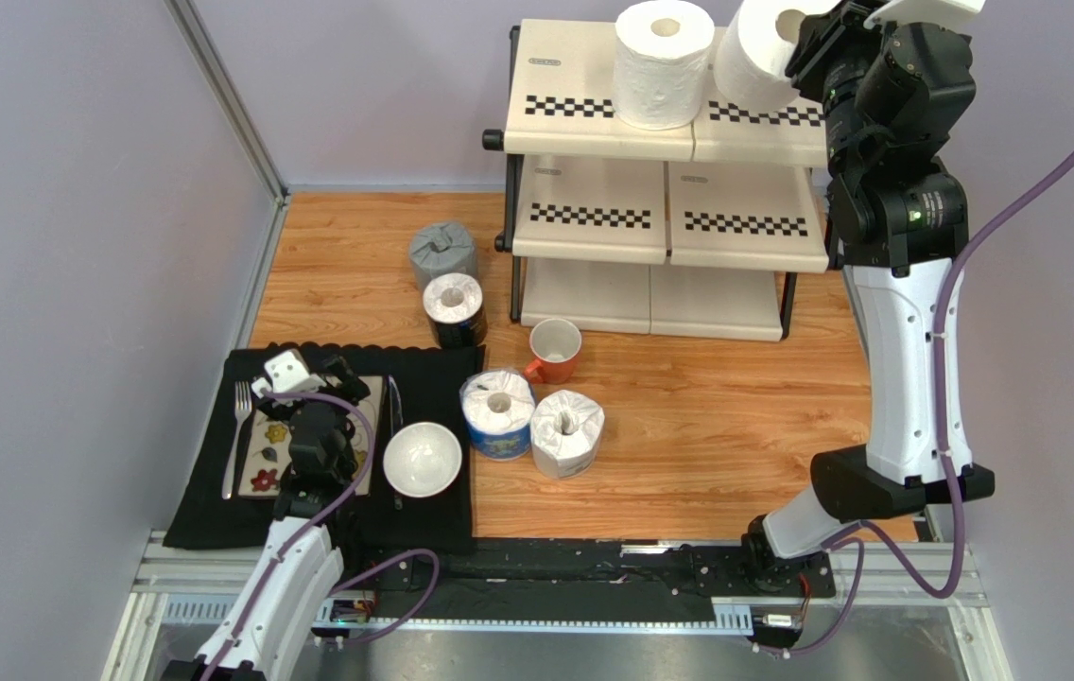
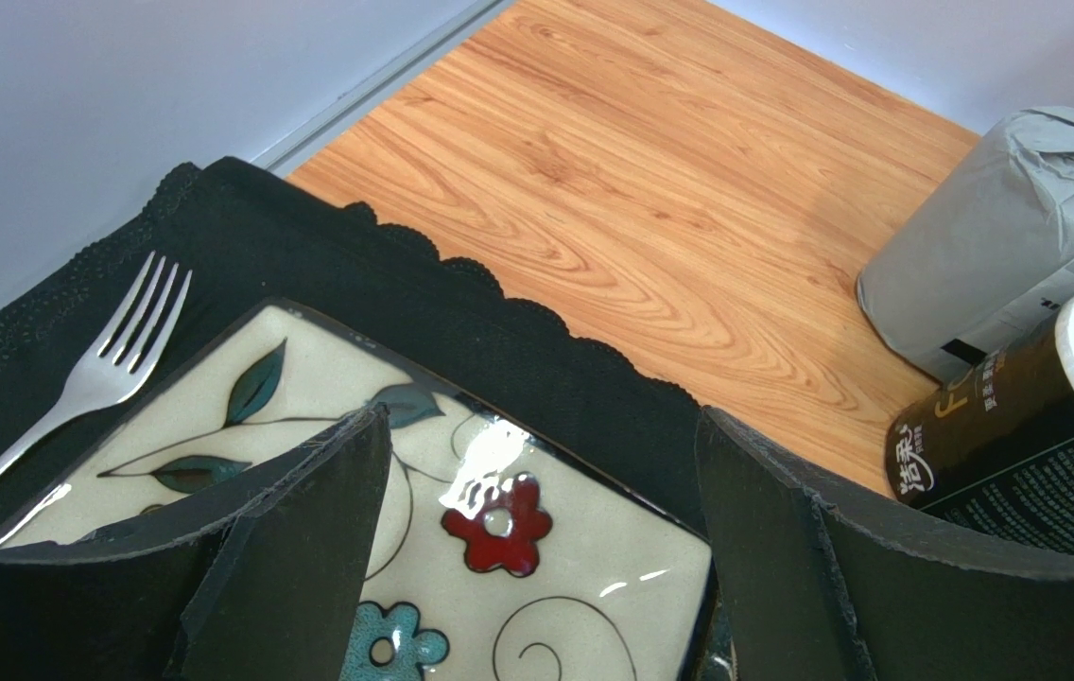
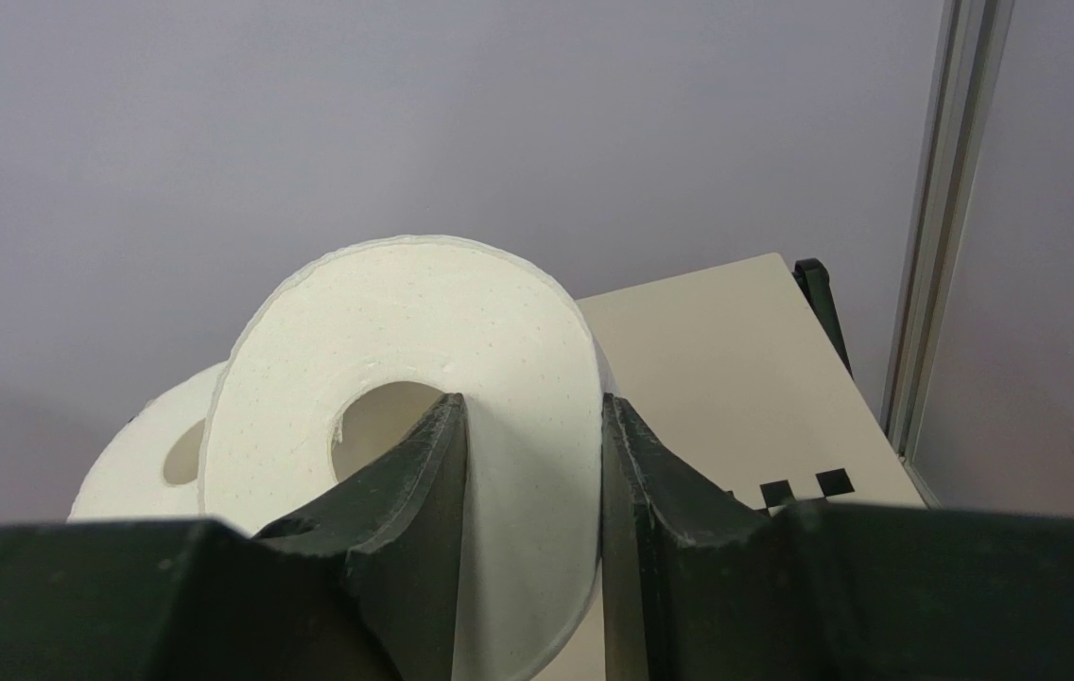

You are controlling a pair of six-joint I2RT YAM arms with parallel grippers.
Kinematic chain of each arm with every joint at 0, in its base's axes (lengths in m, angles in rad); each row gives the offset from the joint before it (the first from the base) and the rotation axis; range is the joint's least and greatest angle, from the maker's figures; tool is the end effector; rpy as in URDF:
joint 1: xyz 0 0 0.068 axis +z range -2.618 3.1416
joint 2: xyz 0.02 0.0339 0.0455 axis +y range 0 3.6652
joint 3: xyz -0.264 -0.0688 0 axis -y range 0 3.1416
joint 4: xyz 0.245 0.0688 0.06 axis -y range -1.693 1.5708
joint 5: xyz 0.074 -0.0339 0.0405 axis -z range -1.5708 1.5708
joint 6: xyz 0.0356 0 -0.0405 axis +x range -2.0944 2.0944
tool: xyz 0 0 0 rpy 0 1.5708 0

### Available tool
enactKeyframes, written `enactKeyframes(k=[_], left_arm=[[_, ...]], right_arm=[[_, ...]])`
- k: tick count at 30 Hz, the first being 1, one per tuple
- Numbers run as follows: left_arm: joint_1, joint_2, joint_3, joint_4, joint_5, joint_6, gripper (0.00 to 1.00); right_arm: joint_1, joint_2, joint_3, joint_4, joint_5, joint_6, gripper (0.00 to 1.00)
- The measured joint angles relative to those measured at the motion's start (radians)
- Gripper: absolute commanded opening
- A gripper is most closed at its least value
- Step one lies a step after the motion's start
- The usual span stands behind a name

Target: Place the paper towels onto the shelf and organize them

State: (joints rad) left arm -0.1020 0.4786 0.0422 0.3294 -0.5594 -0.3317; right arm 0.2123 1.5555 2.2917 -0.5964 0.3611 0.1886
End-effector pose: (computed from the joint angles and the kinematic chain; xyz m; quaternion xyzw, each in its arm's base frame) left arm 0.1379 0.0049 0.1748 -0.2652 0.6891 0.0624 0.6715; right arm 0.2602 0.0432 0.6014 0.1279 0.6469 0.0324 0.7511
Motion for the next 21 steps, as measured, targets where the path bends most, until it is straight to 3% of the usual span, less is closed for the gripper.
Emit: enactKeyframes(k=[21], left_arm=[[0.0, -0.001, 0.0, 0.0, 0.0, -0.001, 0.87]], right_arm=[[-0.002, 0.025, -0.053, -0.021, -0.005, 0.006, 0.0]])
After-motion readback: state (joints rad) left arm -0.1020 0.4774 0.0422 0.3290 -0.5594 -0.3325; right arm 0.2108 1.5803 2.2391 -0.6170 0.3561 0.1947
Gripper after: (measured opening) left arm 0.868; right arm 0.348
